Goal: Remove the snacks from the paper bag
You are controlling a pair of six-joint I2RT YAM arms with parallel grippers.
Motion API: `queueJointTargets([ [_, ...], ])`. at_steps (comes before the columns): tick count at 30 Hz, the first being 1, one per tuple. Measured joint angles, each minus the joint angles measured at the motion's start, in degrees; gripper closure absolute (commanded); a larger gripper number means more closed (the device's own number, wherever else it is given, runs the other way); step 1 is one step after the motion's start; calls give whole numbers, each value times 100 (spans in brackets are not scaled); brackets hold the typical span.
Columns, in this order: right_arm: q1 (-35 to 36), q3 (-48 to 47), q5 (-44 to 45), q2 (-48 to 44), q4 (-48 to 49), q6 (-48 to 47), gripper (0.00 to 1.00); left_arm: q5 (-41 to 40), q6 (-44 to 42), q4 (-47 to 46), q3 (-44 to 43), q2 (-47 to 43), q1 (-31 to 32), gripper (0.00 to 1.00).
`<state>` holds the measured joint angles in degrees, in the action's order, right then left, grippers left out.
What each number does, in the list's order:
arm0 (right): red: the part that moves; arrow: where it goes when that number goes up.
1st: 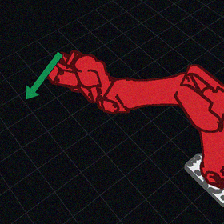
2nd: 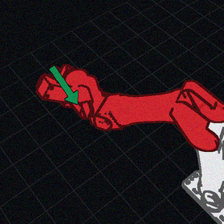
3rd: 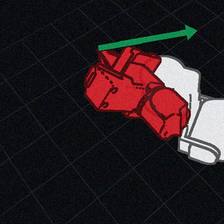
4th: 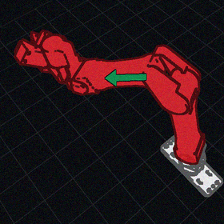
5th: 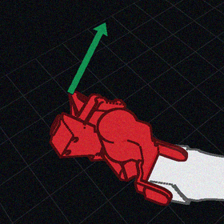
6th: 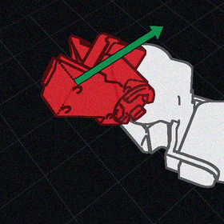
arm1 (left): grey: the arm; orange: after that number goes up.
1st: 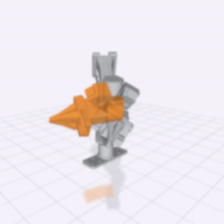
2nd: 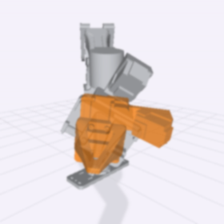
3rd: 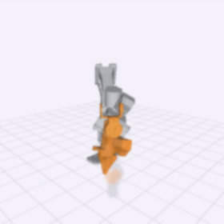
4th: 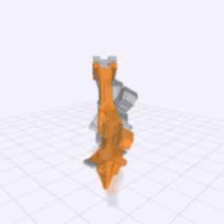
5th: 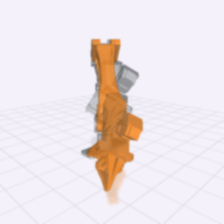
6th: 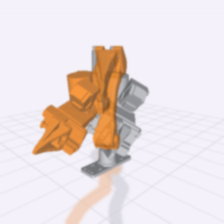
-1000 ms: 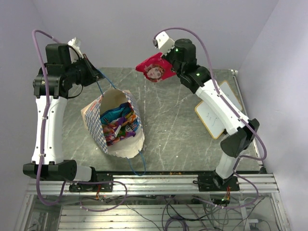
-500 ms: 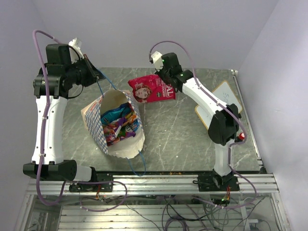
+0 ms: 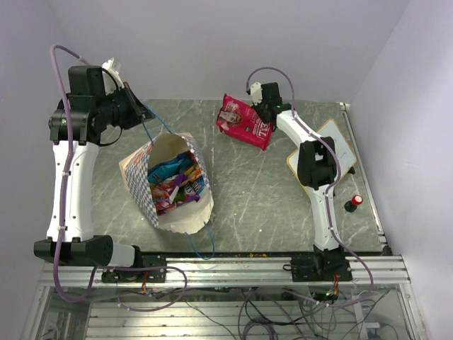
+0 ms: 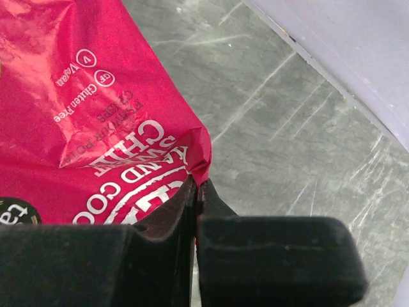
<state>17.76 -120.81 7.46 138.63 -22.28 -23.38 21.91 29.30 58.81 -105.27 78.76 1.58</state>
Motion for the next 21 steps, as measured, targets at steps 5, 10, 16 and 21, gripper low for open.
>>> queueJointTargets([
  [5, -105, -297, -28, 380, 205, -133, 100, -74, -17, 66, 2, -7, -2, 93],
  [10, -111, -533, -22, 667, 442, -122, 71, -118, 57, 66, 11, -48, -2, 93],
  [16, -131, -625, -2, 686, 426, 251, 46, 68, 450, -85, 553, -420, -7, 93],
  [21, -68, -201, -66, -127, 59, 774, 37, 260, 861, -92, 997, -605, -9, 93],
])
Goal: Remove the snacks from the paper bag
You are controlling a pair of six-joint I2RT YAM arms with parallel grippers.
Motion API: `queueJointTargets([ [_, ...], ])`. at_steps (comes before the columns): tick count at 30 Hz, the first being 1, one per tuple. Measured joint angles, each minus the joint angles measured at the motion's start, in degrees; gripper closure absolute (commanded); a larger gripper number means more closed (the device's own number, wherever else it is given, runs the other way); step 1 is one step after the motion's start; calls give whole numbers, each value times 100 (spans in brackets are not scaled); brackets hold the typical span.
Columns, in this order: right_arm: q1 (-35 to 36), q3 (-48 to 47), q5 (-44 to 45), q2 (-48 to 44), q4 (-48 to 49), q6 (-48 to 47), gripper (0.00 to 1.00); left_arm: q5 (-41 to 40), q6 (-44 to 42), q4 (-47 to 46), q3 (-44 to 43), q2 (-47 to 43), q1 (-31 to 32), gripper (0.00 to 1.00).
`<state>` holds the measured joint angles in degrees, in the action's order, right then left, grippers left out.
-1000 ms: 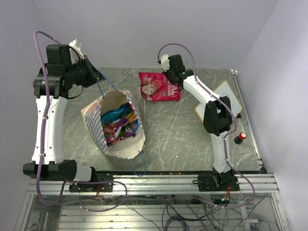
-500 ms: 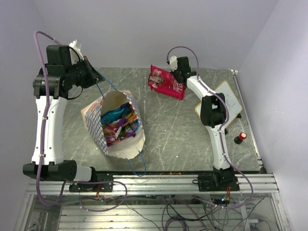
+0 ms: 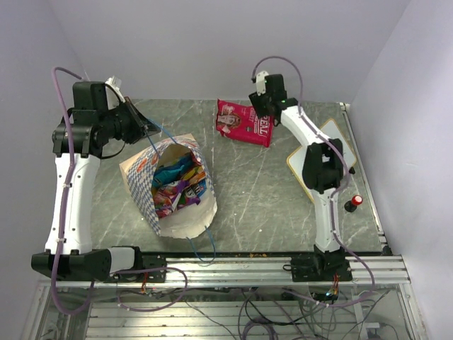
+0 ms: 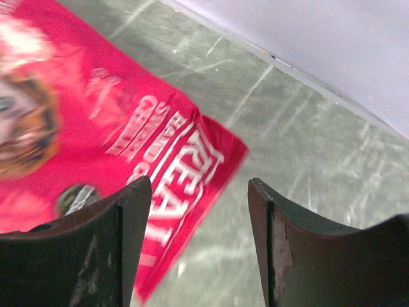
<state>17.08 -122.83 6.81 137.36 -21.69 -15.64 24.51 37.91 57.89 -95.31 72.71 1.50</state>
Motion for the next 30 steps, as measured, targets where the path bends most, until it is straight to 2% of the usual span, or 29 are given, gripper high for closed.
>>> queueJointTargets([
  [7, 621, 1858, -417, -2977, -166, 479, 30, 133, 181, -96, 72, 59, -2, 93],
  [11, 1591, 2861, -754, -4435, -173, 428, 28, 203, 225, -286, 109, 37, -2, 93],
  [14, 2380, 3635, -949, -5156, -208, 452, 28, 236, 179, -243, -4, 85, -2, 93],
  [20, 3386, 4750, -1263, -6124, -278, 769, 28, 275, 83, -264, -164, 140, -2, 93],
  [25, 4205, 4927, -1335, -6481, -83, 879, 27, 278, -7, -278, -164, 179, -2, 93],
  [30, 4977, 4927, -1460, -6461, 151, 619, 25, 289, -57, -282, -164, 258, -2, 93],
])
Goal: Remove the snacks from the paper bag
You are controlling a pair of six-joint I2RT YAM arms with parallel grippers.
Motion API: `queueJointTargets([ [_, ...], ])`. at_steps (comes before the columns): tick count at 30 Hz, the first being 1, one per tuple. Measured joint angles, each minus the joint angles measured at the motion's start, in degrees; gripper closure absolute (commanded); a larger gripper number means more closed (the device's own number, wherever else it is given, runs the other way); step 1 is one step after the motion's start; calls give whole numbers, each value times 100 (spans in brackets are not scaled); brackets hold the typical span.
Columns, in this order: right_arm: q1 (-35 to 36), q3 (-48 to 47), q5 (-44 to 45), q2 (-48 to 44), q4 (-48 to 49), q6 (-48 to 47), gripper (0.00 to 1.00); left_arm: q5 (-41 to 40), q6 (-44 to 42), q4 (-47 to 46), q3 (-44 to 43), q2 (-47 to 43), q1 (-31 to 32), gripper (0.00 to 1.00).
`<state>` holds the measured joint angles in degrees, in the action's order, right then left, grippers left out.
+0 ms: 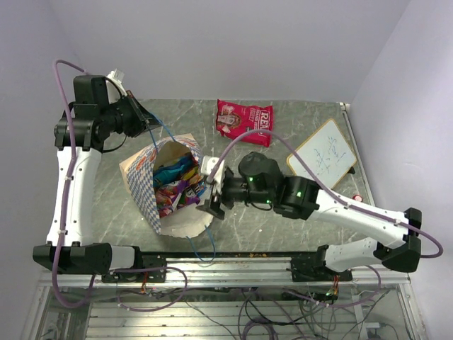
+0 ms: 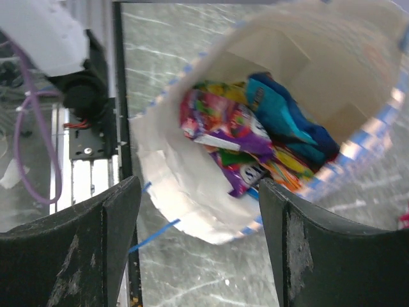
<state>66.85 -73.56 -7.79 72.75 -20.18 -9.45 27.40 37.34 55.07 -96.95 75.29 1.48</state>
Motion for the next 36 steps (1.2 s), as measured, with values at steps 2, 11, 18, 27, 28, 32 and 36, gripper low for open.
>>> queueJointTargets([
  [2, 216, -2, -61, 83, 81, -197, 25, 22, -4, 0, 0, 31, 0, 93],
  [11, 372, 13, 234, 789, 1095, -1641, 25, 39, -55, 7, 0, 42, -2, 93],
  [18, 328, -129, 450, 1797, 1390, -3517, 25, 44, -39, -66, 105, -24, -2, 93],
  [27, -326, -544, 479, 2715, 1349, -4918, 25, 44, -118, -33, -50, 37, -2, 93],
  [28, -378, -588, 476, 2763, 1349, -5007, 26, 46, -149, 7, -96, 50, -2, 93],
  [32, -549, -811, 431, 3016, 1364, -5268, 27, 46, -260, 173, -245, 105, -2, 93],
  [36, -549, -1008, 417, 3357, 1392, -5423, 31, 39, -387, 369, -518, 227, -4, 93],
])
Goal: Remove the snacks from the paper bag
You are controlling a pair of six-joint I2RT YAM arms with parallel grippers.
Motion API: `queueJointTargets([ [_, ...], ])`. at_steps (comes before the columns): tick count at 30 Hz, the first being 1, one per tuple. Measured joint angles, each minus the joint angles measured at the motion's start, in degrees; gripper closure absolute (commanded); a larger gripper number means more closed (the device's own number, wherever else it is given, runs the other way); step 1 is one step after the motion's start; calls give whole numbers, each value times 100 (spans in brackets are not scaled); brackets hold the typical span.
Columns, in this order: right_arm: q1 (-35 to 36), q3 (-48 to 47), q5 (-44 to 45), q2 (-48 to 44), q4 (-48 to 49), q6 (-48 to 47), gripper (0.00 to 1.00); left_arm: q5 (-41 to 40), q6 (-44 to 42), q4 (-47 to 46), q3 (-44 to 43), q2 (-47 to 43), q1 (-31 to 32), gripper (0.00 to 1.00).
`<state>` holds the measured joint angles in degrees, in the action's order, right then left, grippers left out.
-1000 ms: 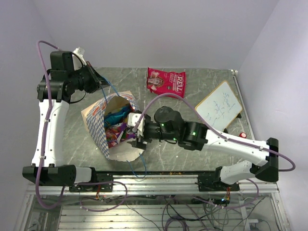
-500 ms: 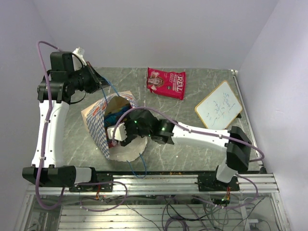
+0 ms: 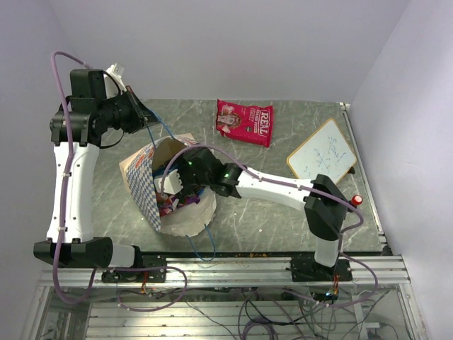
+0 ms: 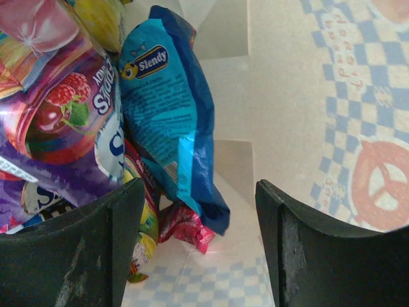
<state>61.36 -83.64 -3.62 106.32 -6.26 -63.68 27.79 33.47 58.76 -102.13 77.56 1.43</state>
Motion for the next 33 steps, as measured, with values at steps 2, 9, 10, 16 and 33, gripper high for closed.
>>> queueJointTargets([
  [2, 11, -101, -7, 168, -4, -46, 31, -4, -66, 94, -142, 52, 0, 93],
  [9, 9, -66, -361, -26, -323, -92, 21, -13, -186, 236, -254, 114, 0, 93],
  [10, 9, -13, -474, -149, -387, -87, 19, -13, -199, 254, -254, 122, 0, 93],
  [16, 155, 726, -1368, -1241, -557, -76, 13, -11, -201, 280, -256, 201, 0, 93],
  [33, 592, 778, -1768, -35, -136, -83, 18, -50, -170, 354, -380, 208, 0, 93],
])
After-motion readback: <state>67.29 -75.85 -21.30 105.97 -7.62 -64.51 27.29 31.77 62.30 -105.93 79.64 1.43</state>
